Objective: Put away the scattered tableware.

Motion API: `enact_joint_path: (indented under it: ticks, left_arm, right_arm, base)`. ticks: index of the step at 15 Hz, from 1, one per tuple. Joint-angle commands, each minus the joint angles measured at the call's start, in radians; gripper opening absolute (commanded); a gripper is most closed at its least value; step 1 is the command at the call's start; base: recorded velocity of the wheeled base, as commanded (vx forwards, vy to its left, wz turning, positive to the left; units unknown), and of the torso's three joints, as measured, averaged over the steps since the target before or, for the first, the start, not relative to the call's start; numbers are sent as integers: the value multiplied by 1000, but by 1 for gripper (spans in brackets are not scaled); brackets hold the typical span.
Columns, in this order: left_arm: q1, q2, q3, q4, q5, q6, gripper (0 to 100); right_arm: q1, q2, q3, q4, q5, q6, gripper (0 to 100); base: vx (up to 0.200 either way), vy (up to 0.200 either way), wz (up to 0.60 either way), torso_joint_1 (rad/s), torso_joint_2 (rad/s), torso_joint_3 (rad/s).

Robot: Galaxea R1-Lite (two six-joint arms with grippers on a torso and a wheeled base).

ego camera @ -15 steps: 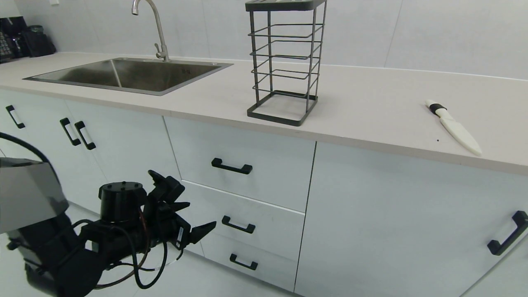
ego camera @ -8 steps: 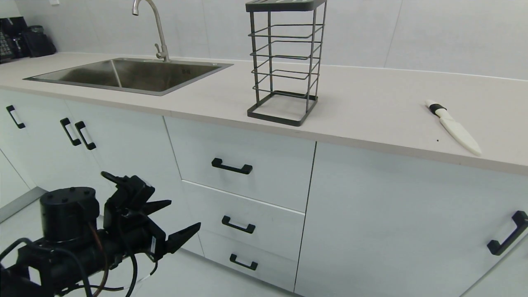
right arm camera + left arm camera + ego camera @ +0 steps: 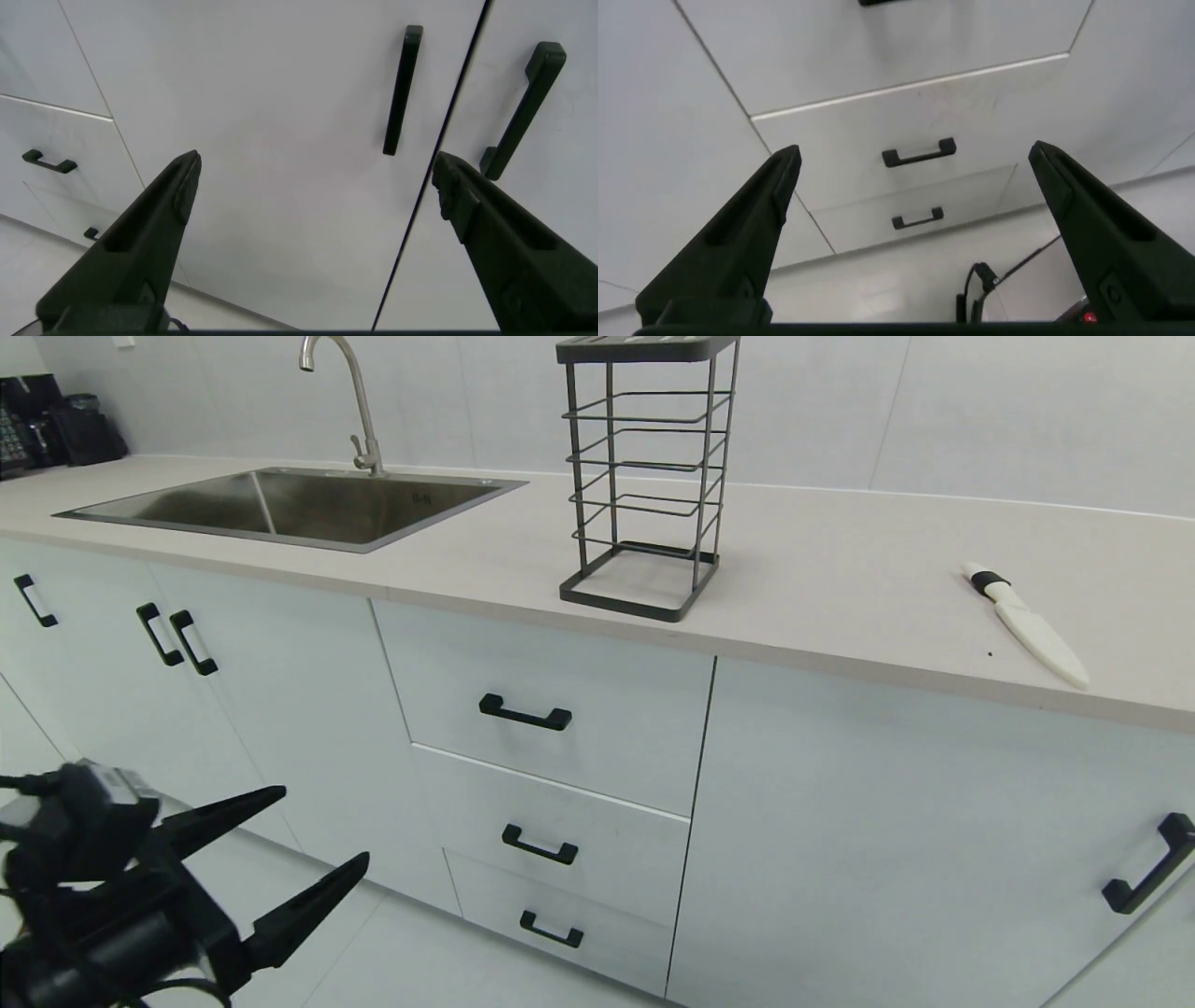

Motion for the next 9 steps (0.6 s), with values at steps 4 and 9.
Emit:
enact_joint_path:
  ticks: [4,9]
  left_arm:
    - [94,-610,-3,264,41,14,100]
    - [100,-964,-58,623,46,-35,100]
  right_arm:
    - [0,2,0,0,0,0,100]
    - [0,2,0,0,0,0,100]
  base:
    - [0,0,0,0,0,0]
    - [0,0,0,0,0,0]
